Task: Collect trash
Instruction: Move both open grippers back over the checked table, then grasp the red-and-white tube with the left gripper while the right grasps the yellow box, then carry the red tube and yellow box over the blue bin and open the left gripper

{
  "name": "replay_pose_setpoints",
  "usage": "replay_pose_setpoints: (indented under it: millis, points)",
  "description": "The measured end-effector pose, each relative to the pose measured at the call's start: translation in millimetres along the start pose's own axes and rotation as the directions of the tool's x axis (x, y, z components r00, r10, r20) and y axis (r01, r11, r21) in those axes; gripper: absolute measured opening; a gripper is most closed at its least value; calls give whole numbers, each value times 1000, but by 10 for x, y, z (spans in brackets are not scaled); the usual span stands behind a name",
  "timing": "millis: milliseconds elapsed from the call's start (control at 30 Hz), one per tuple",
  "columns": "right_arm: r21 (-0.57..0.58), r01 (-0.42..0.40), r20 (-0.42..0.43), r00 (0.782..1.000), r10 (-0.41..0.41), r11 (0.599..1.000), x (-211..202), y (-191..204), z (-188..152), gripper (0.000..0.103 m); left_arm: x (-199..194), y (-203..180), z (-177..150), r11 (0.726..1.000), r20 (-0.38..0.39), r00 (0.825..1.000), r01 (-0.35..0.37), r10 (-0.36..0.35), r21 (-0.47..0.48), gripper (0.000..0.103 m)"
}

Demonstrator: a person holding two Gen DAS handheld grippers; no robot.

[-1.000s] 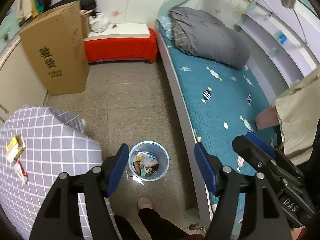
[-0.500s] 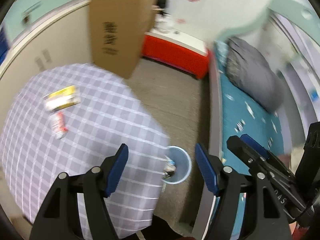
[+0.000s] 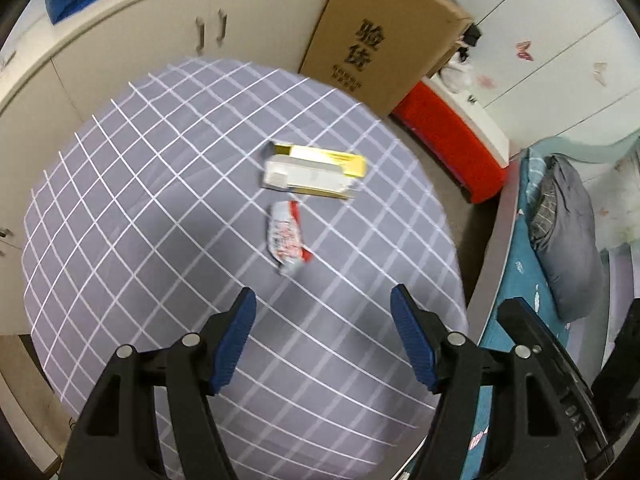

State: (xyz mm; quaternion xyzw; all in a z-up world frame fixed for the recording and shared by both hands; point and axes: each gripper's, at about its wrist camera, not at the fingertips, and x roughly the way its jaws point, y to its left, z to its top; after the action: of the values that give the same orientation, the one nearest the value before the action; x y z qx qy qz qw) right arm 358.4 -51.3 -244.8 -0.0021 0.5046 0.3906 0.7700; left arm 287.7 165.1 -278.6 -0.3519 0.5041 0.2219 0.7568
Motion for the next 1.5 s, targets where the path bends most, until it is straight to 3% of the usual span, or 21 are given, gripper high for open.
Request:
replay_pose_setpoints:
  millis: [233, 433, 533, 567, 600, 700, 1000, 1233, 1267, 1300, 1400, 1500]
  points:
    - [21, 63, -52, 997, -62, 998, 431, 69, 89, 63, 620, 111, 266, 999, -117, 993, -8, 13, 43, 68]
    - [12, 114, -85, 990, -112, 993, 701, 88, 188, 65, 1027, 151, 337, 989, -165, 982, -67, 89, 131, 68]
    - [0, 109, -86, 990, -109, 994, 813, 151, 251, 68, 1030, 123, 342, 983, -148, 986, -48, 75, 178, 58]
    - [-2, 106, -91, 990, -106, 994, 863, 172, 273, 69, 1031, 106, 339, 978, -143, 987, -46, 76, 202, 35]
    - [-3, 104, -93, 990, -104, 995, 904, 191, 292, 69, 1036, 107, 341, 976, -145, 987, -41, 73, 212, 26]
    - [-11, 80, -107, 991, -80, 997, 1043, 266, 352, 70, 1012, 220, 383, 983, -168, 986, 20, 11, 184, 23]
    - [-112, 4, -142, 990, -20, 994, 1521, 611, 427, 71, 720, 695, 571, 994, -105, 994, 26, -15, 110, 20]
    - [-159, -94, -178, 982, 65, 983, 1846, 746, 458, 70, 618, 928, 613, 996, -98, 995, 11, -1, 93, 20]
    - [-165, -99, -182, 981, 69, 981, 1868, 761, 453, 62, 609, 951, 610, 996, -99, 995, 9, 0, 89, 20]
    - [-168, -109, -192, 979, 76, 980, 1884, 769, 444, 46, 601, 979, 613, 996, -100, 995, 11, -2, 89, 20]
    - [-155, -150, -222, 968, 114, 976, 1904, 779, 391, 22, 581, 980, 602, 996, -98, 995, 9, 1, 93, 20]
    - [-131, -189, -230, 961, 155, 973, 1849, 787, 338, 13, 574, 896, 597, 995, -91, 996, 8, 1, 103, 20]
